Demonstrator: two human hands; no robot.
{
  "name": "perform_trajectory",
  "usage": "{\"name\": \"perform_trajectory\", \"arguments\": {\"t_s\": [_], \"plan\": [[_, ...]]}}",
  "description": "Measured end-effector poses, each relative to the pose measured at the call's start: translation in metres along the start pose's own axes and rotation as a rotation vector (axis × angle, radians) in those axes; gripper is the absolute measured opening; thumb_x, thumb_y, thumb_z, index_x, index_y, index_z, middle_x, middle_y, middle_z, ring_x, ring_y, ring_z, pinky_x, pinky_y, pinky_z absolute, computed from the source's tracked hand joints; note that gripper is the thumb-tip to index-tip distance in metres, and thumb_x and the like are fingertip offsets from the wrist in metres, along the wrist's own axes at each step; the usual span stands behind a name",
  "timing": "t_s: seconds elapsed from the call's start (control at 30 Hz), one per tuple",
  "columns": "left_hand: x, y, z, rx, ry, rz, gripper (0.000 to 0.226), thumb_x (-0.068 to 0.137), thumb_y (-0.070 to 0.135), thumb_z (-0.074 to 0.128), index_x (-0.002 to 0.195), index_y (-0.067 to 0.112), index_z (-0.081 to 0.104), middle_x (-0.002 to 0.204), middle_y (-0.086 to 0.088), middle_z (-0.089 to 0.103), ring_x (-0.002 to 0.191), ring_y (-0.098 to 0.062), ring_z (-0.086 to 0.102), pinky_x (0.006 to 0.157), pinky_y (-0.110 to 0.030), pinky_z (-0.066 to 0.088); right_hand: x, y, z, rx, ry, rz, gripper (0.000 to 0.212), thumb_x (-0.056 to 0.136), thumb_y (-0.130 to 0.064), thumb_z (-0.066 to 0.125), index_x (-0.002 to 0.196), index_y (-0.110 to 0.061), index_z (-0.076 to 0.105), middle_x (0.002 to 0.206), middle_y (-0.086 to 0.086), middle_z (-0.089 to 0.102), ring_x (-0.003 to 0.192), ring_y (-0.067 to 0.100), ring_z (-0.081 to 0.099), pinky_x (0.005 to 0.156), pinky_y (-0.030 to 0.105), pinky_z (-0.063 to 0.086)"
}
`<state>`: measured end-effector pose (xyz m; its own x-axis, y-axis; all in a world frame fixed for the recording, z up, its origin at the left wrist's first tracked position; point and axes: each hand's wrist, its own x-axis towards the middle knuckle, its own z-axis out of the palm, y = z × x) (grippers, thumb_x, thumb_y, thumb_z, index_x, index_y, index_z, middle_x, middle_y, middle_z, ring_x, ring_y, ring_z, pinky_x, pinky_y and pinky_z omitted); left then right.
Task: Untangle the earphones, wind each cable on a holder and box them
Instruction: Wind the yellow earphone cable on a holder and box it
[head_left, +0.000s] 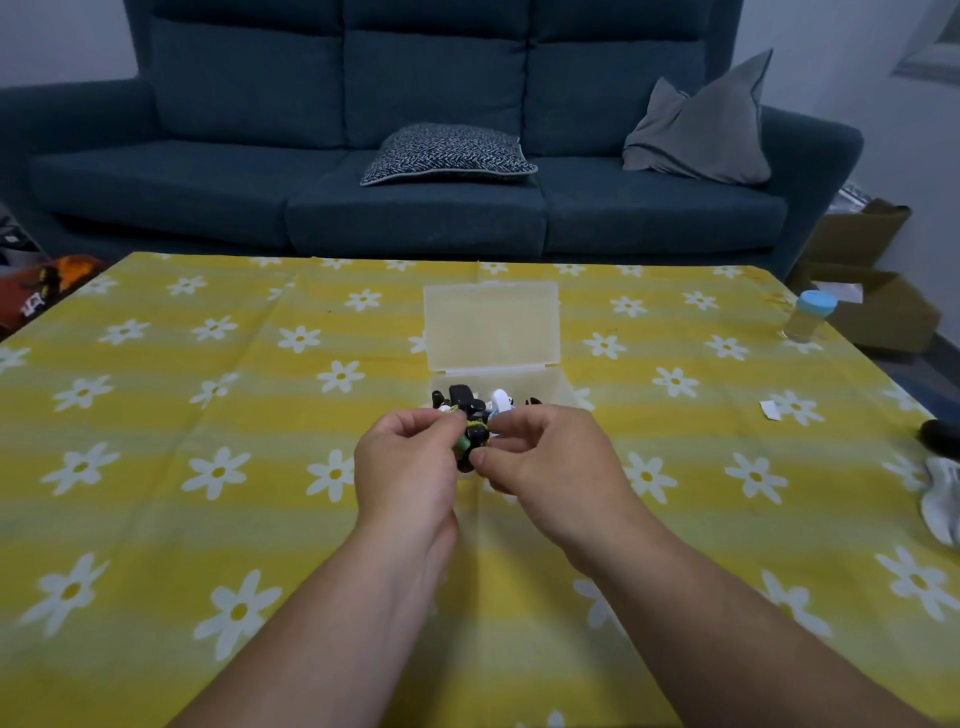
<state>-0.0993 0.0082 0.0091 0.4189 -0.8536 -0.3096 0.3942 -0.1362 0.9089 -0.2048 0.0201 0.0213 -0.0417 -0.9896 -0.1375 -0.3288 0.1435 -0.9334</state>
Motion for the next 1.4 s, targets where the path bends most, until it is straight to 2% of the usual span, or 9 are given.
{"name": "perform_trajectory", "arguments": {"t_s": [0.17, 0.3, 0.4, 0.6, 0.87, 1.1, 1.23, 1.3, 1.4], "plan": [[0.003, -0.004, 0.004, -0.048, 0.001, -0.098, 0.019, 0.083, 0.000, 0.071, 0.074, 0.007, 0.056, 0.074, -0.012, 0.060, 0.073, -0.025, 0.056, 0.064, -0.030, 0.045, 0.003, -0.001, 0.006, -0.201, 0.018, -0.094, 0.022, 0.076, -0.027, 0.081, 0.078, -0.031, 0.060, 0.074, -0.015, 0.062, 0.070, -0.002, 0.060, 0.065, 0.015, 0.047], [0.003, 0.002, 0.014, -0.128, -0.102, -0.180, 0.014, 0.089, 0.012, 0.068, 0.078, 0.007, 0.061, 0.067, -0.007, 0.064, 0.059, -0.017, 0.063, 0.057, -0.024, 0.052, 0.021, 0.002, 0.007, -0.327, 0.112, -0.112, 0.012, 0.075, -0.026, 0.077, 0.084, -0.020, 0.071, 0.072, -0.005, 0.069, 0.069, 0.015, 0.064, 0.063, 0.030, 0.051], [0.010, 0.011, 0.016, -0.096, -0.164, -0.186, 0.017, 0.093, 0.024, 0.064, 0.081, 0.012, 0.061, 0.070, -0.005, 0.060, 0.068, -0.016, 0.059, 0.067, -0.026, 0.050, 0.044, 0.001, -0.009, -0.317, 0.196, -0.083, 0.007, 0.077, -0.024, 0.076, 0.080, -0.020, 0.071, 0.068, -0.003, 0.068, 0.067, 0.021, 0.065, 0.060, 0.030, 0.048], [0.036, 0.018, 0.002, 0.089, -0.020, 0.010, 0.021, 0.090, 0.021, 0.065, 0.070, 0.018, 0.058, 0.069, -0.003, 0.057, 0.074, -0.020, 0.052, 0.076, -0.035, 0.042, 0.080, 0.007, -0.038, -0.646, 0.430, -0.013, 0.019, 0.083, -0.033, 0.069, 0.098, -0.021, 0.070, 0.079, -0.001, 0.060, 0.077, 0.025, 0.058, 0.063, 0.029, 0.042], [0.061, 0.013, -0.007, 0.258, -0.010, -0.014, 0.006, 0.088, 0.019, 0.064, 0.083, 0.018, 0.063, 0.082, 0.000, 0.062, 0.090, -0.023, 0.060, 0.088, -0.039, 0.049, 0.087, 0.024, -0.019, -0.964, 0.314, 0.029, 0.021, 0.086, -0.033, 0.063, 0.099, -0.017, 0.069, 0.109, 0.007, 0.064, 0.106, 0.030, 0.054, 0.070, 0.029, 0.038], [0.068, 0.007, -0.005, 0.435, -0.063, 0.081, 0.014, 0.091, 0.020, 0.062, 0.104, 0.017, 0.064, 0.090, 0.004, 0.059, 0.076, -0.008, 0.053, 0.062, -0.024, 0.037, 0.084, 0.029, -0.028, -0.927, 0.173, -0.050, 0.033, 0.087, -0.011, 0.056, 0.105, -0.032, 0.075, 0.111, 0.000, 0.063, 0.111, 0.029, 0.046, 0.076, 0.031, 0.040], [0.070, 0.001, -0.001, 0.504, -0.129, 0.129, 0.033, 0.095, 0.030, 0.060, 0.127, 0.022, 0.058, 0.123, 0.005, 0.059, 0.104, -0.010, 0.057, 0.081, -0.025, 0.041, 0.087, 0.029, -0.040, -0.821, 0.077, -0.086, 0.028, 0.089, -0.018, 0.051, 0.095, -0.025, 0.077, 0.102, -0.003, 0.069, 0.104, 0.026, 0.056, 0.079, 0.032, 0.048], [0.073, -0.002, 0.002, 0.497, -0.175, 0.148, 0.042, 0.096, 0.034, 0.057, 0.137, 0.025, 0.051, 0.138, 0.007, 0.054, 0.124, -0.011, 0.051, 0.097, -0.028, 0.039, 0.089, 0.028, -0.048, -0.571, 0.159, -0.065, 0.027, 0.092, -0.018, 0.054, 0.108, -0.026, 0.074, 0.114, -0.004, 0.066, 0.098, 0.018, 0.061, 0.079, 0.028, 0.045], [0.072, 0.000, 0.007, 0.422, -0.223, 0.145, 0.047, 0.099, 0.038, 0.052, 0.144, 0.029, 0.044, 0.144, 0.010, 0.046, 0.128, -0.008, 0.046, 0.094, -0.024, 0.039, 0.090, 0.029, -0.055, -0.315, 0.203, -0.026, 0.041, 0.094, -0.016, 0.057, 0.134, -0.024, 0.058, 0.126, -0.001, 0.059, 0.097, 0.013, 0.058, 0.084, 0.026, 0.040]]}}
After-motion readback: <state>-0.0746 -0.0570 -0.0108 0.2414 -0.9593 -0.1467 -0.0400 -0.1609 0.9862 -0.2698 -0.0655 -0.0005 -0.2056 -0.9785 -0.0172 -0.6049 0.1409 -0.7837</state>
